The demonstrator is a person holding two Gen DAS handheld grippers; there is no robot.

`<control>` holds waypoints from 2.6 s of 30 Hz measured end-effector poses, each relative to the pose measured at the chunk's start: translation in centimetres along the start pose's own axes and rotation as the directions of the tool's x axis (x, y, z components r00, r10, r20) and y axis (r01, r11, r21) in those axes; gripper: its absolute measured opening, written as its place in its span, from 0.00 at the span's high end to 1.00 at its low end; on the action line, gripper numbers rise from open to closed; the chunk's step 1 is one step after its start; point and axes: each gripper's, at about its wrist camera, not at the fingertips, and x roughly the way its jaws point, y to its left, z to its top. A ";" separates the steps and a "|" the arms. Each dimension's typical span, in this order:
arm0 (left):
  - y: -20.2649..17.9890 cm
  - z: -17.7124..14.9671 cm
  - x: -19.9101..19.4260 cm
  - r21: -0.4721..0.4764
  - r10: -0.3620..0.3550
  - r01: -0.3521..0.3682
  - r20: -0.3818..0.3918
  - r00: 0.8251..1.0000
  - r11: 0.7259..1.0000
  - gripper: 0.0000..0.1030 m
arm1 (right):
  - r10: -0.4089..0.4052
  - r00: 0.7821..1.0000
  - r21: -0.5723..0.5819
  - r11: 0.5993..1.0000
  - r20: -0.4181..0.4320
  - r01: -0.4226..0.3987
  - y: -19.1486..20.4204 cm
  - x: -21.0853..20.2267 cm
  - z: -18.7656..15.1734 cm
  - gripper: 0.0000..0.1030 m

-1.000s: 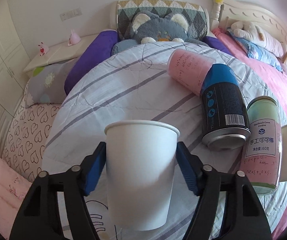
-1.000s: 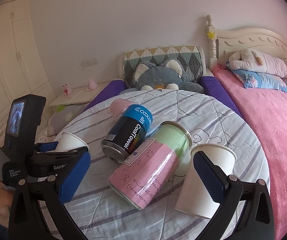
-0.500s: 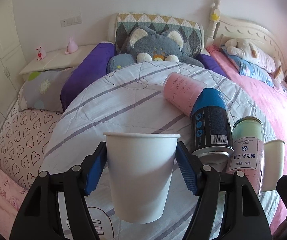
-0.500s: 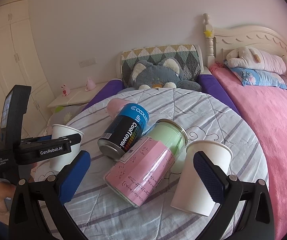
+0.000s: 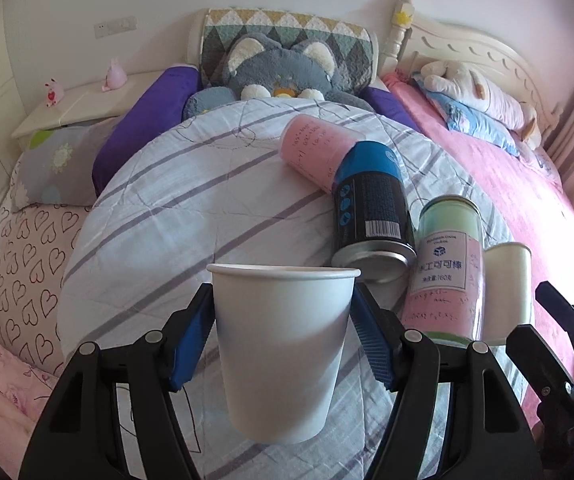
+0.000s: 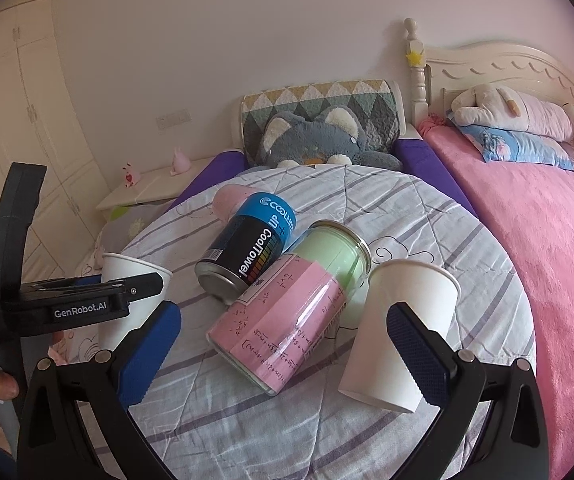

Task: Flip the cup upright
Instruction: 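Lift the white cup with the left tool toward the right tool, then grasp the white cup with the right tool while the left tool holds it, then rotate the cup rim-up with the right tool while the left tool opens and releases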

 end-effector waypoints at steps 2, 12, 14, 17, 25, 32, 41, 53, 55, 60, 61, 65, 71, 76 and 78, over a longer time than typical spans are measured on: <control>-0.7 -0.7 0.2 0.018 -0.001 0.002 -0.026 1.000 1.000 0.33 | 0.007 1.000 -0.009 1.000 -0.007 -0.007 0.2 -0.2 -0.3 0.00; -3.2 -4.0 -1.4 0.016 -0.073 0.075 -0.107 0.992 0.997 0.33 | 0.011 1.000 0.006 1.000 0.002 -0.011 -0.5 -3.0 -1.8 0.00; -3.9 -4.7 -1.5 0.028 -0.075 0.079 -0.118 0.990 0.997 0.33 | 0.019 1.000 0.021 1.000 0.004 -0.019 -0.8 -3.6 -2.2 0.00; -5.2 -5.8 -1.9 0.047 -0.082 0.088 -0.126 0.989 0.995 0.33 | 0.018 1.000 0.037 0.999 0.003 -0.018 -1.2 -4.3 -2.7 0.00; -6.7 -7.2 -2.4 0.102 -0.042 0.055 -0.119 0.992 0.993 0.29 | 0.029 1.000 0.043 0.999 -0.007 -0.029 -1.2 -5.2 -3.7 0.00; -5.8 -8.3 -5.6 0.155 -0.033 0.039 -0.045 0.998 0.987 0.17 | 0.079 0.995 0.092 0.993 -0.062 -0.073 -0.1 -4.5 -3.7 0.00; -2.4 -9.1 -6.8 0.132 -0.065 0.071 -0.056 0.996 0.989 0.16 | 0.258 0.929 0.266 0.946 -0.265 -0.187 1.8 0.6 -4.4 0.00; -1.9 -9.0 -5.7 0.146 -0.120 0.132 -0.091 0.989 0.980 0.13 | 0.371 0.859 0.417 0.884 -0.354 -0.211 2.0 4.8 -5.2 0.05; -2.1 -9.1 -5.6 0.156 -0.127 0.142 -0.101 0.987 0.978 0.11 | 0.383 0.856 0.412 0.882 -0.347 -0.228 2.2 5.0 -5.2 0.16; -2.7 -9.5 -5.1 0.141 -0.188 0.209 -0.152 0.970 0.968 0.10 | 0.401 0.846 0.392 0.883 -0.351 -0.256 2.6 5.5 -5.2 0.32; -2.9 -9.6 -4.9 0.137 -0.199 0.222 -0.165 0.966 0.965 0.10 | 0.403 0.847 0.392 0.883 -0.348 -0.259 2.6 5.5 -5.1 0.32; -3.9 -10.2 -4.4 0.143 -0.232 0.262 -0.197 0.953 0.954 0.10 | 0.401 0.850 0.369 0.889 -0.342 -0.271 2.9 5.4 -4.8 0.32; -3.5 -9.7 -4.0 0.089 -0.200 0.216 -0.155 0.967 0.972 0.16 | 0.403 0.862 0.327 0.895 -0.307 -0.302 3.3 4.2 -4.1 0.32; -3.3 -9.9 -3.8 0.075 -0.215 0.225 -0.125 0.969 0.971 0.26 | 0.370 0.895 0.257 0.916 -0.247 -0.308 3.7 2.8 -3.3 0.32; -3.3 -9.9 -3.4 0.071 -0.210 0.219 -0.119 0.970 0.973 0.27 | 0.363 0.903 0.232 0.921 -0.228 -0.312 3.9 2.6 -3.1 0.32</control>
